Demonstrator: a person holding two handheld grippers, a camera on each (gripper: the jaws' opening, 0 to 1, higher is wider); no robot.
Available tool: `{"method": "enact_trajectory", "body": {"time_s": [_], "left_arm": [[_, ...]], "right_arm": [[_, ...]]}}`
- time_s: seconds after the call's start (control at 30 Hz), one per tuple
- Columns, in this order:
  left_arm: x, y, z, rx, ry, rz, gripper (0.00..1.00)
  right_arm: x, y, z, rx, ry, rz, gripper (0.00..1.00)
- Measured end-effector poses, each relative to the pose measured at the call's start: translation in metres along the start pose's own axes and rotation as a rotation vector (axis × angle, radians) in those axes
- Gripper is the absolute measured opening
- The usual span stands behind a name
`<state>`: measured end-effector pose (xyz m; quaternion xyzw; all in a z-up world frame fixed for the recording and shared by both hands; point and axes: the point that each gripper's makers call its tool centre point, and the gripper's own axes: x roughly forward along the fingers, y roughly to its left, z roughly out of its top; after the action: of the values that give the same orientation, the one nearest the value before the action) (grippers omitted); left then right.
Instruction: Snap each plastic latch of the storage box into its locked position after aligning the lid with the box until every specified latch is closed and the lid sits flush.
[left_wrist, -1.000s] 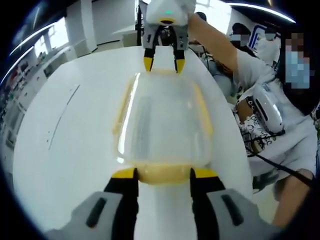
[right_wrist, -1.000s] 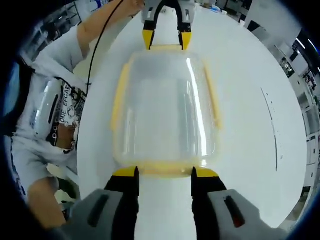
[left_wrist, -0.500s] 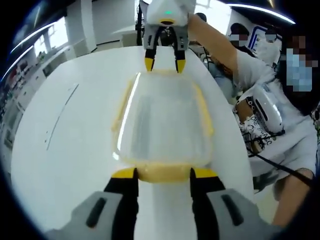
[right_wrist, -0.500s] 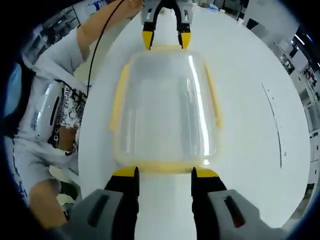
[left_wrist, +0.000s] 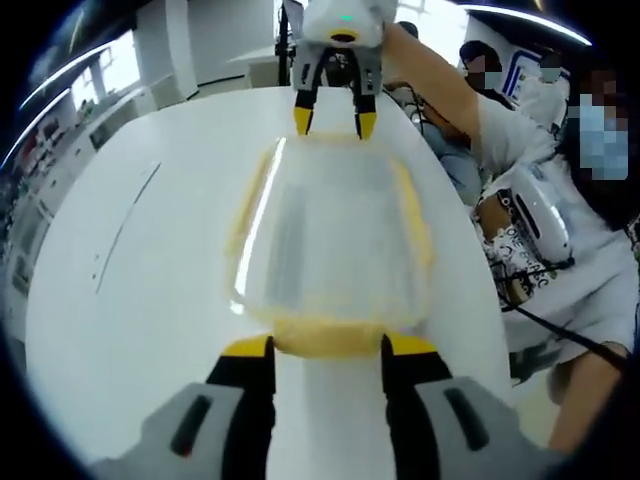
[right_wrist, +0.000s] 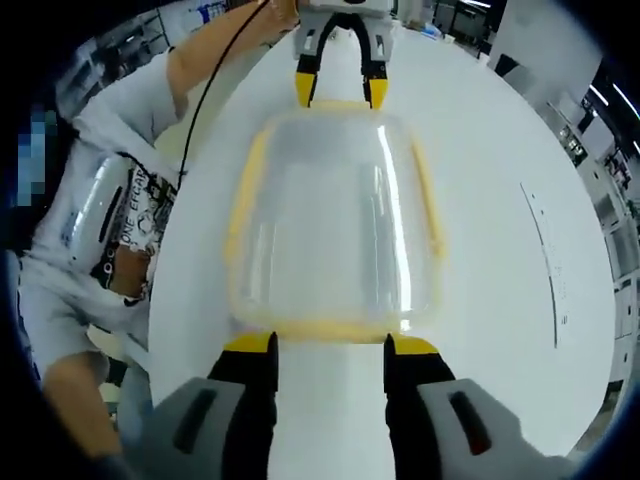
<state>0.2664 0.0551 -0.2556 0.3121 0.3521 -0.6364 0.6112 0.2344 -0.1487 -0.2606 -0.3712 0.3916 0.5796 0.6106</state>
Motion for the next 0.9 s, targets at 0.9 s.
{"method": "enact_trajectory", "body": {"time_s": [0.9], "left_arm": [[0.038,-0.019,0.101,0.211,0.085,-0.013,0.16]], "right_arm": [[-0.019,-0.017,0.001,-0.056,-0.291,-0.166,0.32]]}}
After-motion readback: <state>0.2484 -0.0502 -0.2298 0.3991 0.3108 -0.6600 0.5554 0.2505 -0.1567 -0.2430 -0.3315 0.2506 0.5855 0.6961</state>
